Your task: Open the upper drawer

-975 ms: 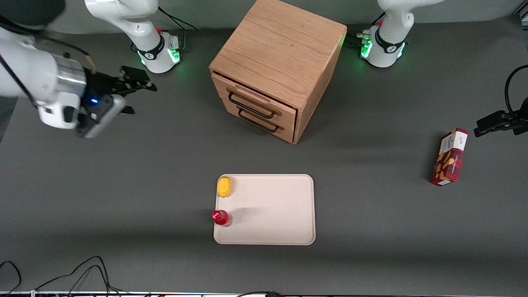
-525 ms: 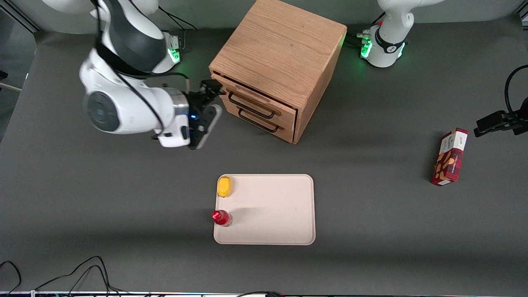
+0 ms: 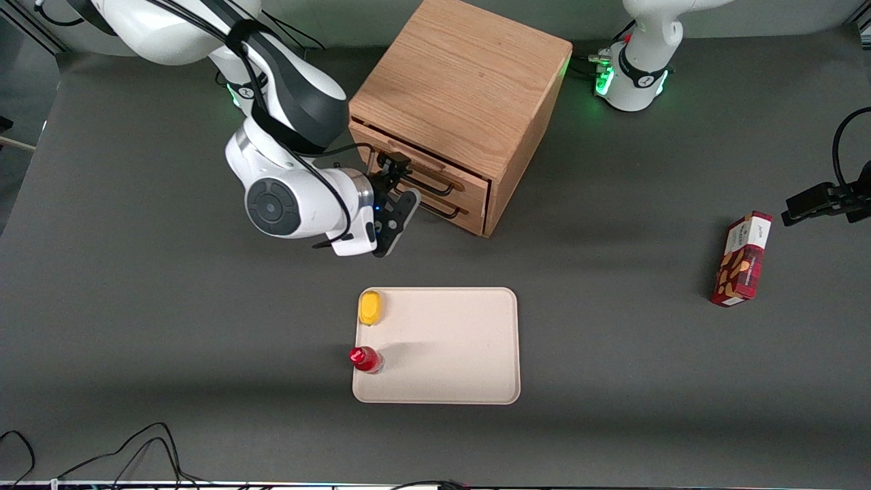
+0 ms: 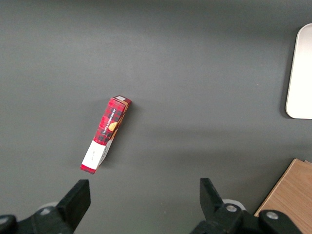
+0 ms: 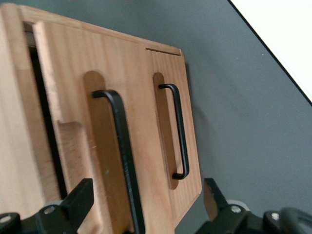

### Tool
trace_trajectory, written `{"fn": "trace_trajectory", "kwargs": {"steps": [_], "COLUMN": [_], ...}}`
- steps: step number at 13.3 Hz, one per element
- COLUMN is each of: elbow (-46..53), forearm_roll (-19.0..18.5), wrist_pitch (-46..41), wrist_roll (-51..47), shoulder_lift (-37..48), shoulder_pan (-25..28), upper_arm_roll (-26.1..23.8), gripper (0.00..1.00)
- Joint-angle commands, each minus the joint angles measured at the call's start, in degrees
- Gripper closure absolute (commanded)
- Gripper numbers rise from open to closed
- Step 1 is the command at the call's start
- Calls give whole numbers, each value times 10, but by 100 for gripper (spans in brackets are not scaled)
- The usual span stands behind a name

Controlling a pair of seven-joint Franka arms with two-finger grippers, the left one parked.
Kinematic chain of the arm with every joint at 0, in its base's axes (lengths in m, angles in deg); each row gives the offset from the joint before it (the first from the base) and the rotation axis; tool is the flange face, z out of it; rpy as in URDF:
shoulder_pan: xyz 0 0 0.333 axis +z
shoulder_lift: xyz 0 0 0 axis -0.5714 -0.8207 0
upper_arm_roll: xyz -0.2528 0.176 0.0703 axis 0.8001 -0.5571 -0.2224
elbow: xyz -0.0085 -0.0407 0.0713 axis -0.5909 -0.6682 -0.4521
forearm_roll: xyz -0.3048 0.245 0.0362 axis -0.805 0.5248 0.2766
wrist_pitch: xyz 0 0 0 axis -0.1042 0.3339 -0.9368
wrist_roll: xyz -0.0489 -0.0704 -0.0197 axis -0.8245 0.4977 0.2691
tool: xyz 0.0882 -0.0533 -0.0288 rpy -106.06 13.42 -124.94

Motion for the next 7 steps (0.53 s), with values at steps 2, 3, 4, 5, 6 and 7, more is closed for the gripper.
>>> {"fn": "trace_trajectory", "kwargs": {"steps": [2,3,4,5,6,7], "elbow": [-27,-34,-40,-47,-51,-53], "forearm_roll": [-16,-23,-26,-26,-28,-29], "wrist_pitch": [35,45,54,61,62,68], "wrist_roll": [5,5,5,5,5,4], "shoulder_lift": [-1,-1,-1,-1,-1,-1], "shoulder_pan": [2,9,11,11,11,11], "upper_arm_roll": [-7,-7,-7,-8,-11,-14], "gripper": [0,0,0,0,0,0]}}
